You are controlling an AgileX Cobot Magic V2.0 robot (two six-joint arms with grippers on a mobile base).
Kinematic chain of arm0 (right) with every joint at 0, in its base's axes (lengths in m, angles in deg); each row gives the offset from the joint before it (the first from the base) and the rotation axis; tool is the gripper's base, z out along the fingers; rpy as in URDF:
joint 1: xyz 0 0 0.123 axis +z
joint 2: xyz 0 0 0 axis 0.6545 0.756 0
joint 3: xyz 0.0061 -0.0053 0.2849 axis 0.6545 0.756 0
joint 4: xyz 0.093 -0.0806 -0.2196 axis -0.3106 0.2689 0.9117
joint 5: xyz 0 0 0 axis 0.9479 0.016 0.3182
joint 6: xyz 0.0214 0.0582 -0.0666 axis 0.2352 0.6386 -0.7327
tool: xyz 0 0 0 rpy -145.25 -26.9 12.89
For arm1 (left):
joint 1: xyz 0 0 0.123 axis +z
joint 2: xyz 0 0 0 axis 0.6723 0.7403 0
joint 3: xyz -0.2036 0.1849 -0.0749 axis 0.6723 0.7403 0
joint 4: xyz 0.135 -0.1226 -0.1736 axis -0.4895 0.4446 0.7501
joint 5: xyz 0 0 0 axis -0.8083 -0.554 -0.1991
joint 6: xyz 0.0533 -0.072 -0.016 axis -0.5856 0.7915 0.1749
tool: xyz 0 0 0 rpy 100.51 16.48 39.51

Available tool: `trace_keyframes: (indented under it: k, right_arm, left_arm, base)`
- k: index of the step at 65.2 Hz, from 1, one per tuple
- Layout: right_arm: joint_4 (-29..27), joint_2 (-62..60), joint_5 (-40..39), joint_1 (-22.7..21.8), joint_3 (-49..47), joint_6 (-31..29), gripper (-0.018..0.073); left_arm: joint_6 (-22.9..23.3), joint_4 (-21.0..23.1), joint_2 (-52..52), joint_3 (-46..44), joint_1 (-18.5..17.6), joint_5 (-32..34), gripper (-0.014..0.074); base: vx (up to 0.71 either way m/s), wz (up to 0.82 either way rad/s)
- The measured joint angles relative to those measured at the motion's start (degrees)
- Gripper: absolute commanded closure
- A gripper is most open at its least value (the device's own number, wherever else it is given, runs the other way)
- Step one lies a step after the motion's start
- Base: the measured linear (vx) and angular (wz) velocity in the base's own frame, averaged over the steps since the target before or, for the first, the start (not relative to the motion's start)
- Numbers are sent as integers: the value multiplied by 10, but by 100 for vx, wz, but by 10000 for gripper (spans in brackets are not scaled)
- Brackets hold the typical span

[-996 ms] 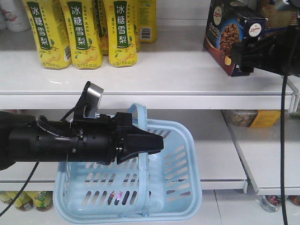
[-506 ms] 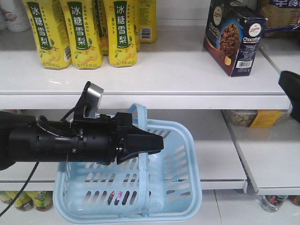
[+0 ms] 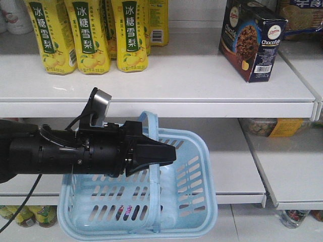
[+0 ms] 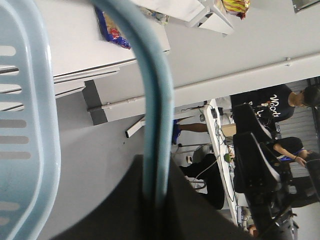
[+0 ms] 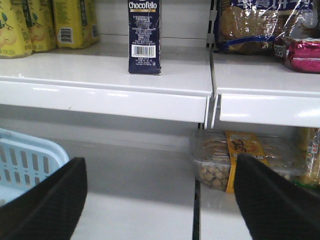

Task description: Left arm holds basket, right arm returns cookies

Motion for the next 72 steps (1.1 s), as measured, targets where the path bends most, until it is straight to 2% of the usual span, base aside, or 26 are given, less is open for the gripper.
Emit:
trace_keyframes:
  k: [29, 39, 47, 66, 72]
  right_arm:
    - [-1, -16, -9, 0, 78, 0, 8]
    - [-1, -16, -11, 0, 78, 0, 48]
    - [-1, -16, -19, 0, 78, 0, 160]
    - [-1, -16, -24, 0, 78, 0, 568]
    - [-1, -16, -24, 0, 78, 0, 572]
  left_arm:
    - [0, 0, 0, 0, 0, 0, 599]
    - [0, 0, 0, 0, 0, 0, 599]
    - [0, 0, 0, 0, 0, 0, 599]
    - [0, 0, 0, 0, 0, 0, 599]
    - [0, 0, 0, 0, 0, 0, 599]
  base:
    - [0, 0]
    - [0, 0]
    - [0, 0]
    - [0, 0]
    - [0, 0]
